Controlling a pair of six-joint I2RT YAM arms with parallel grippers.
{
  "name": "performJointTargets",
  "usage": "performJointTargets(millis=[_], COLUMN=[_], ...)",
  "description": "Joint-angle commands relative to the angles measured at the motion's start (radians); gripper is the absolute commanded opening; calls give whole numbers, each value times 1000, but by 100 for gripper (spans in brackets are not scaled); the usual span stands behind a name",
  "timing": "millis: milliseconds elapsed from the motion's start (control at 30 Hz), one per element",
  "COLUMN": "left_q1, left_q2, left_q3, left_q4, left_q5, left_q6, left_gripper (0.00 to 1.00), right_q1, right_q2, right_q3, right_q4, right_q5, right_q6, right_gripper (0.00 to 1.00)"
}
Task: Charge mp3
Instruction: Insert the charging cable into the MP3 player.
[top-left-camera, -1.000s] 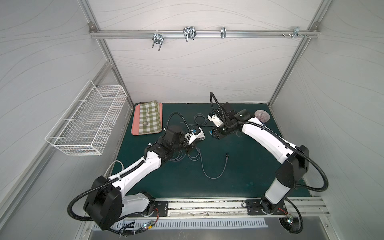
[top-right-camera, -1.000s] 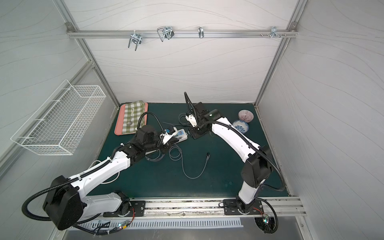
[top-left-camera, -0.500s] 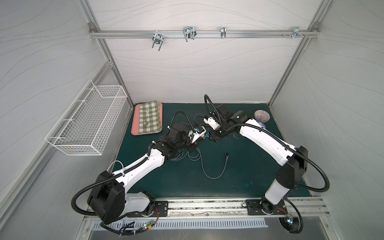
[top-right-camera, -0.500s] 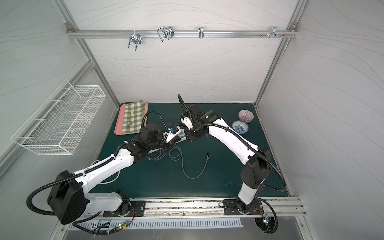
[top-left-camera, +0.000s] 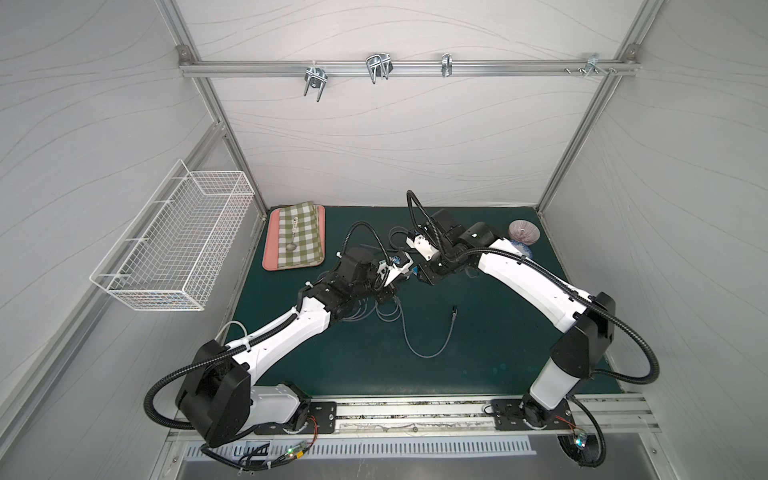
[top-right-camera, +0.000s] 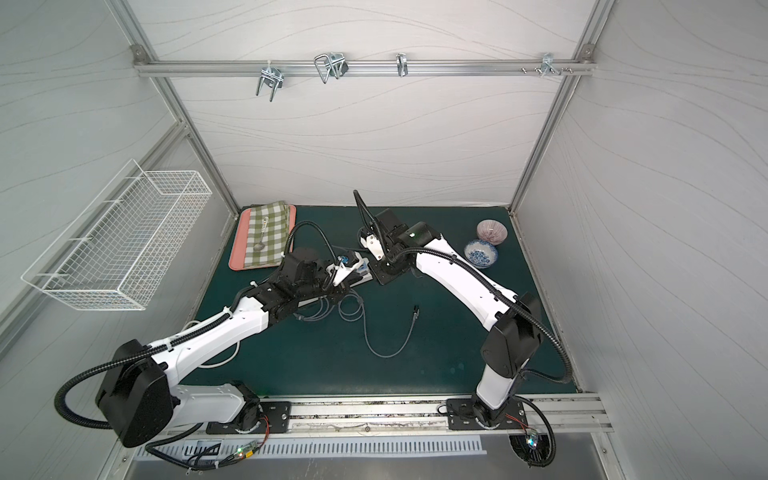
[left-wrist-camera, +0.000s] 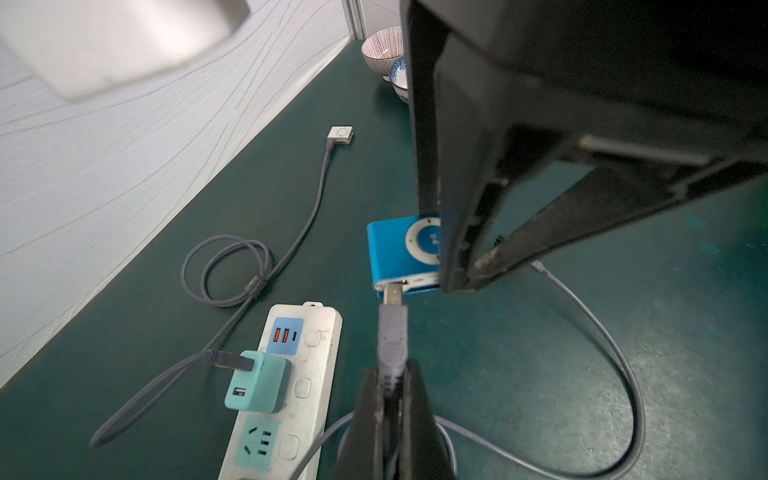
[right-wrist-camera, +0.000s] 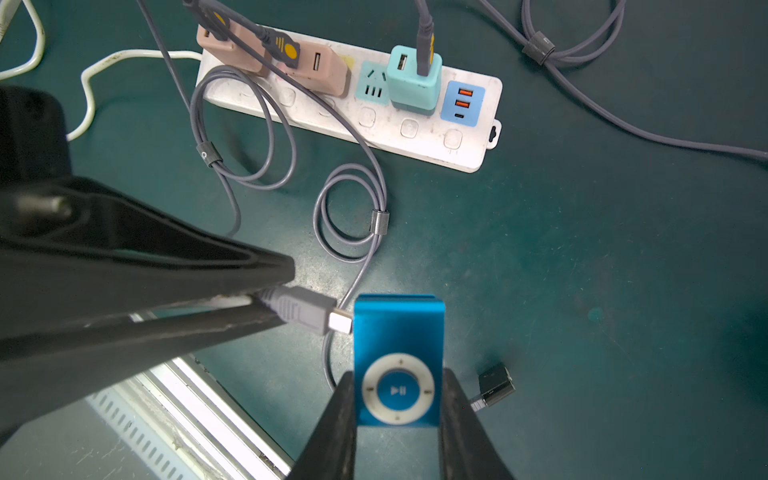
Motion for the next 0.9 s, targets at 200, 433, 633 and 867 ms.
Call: performJointTargets(millis=[200,433,633,867], left_q1=[-7,-6,-7,-9], left_q2=[19,19,25,18], left_q3=[59,55,60,61], left_q4=[31,28,36,40], left_q5=[0,-4,-6,-6], left_q6=[13,13,11,8], left_gripper=[0,0,0,0], right_q1=[15,4,6,8], right_q2=[-40,-69,-63,-59], right_q3=[-15,-30,-29,-48], right_q4=[17,42,46,53], right_q5=[19,75,51,49], right_q6=[12,24,24,26], right_gripper=[20,20,20,19])
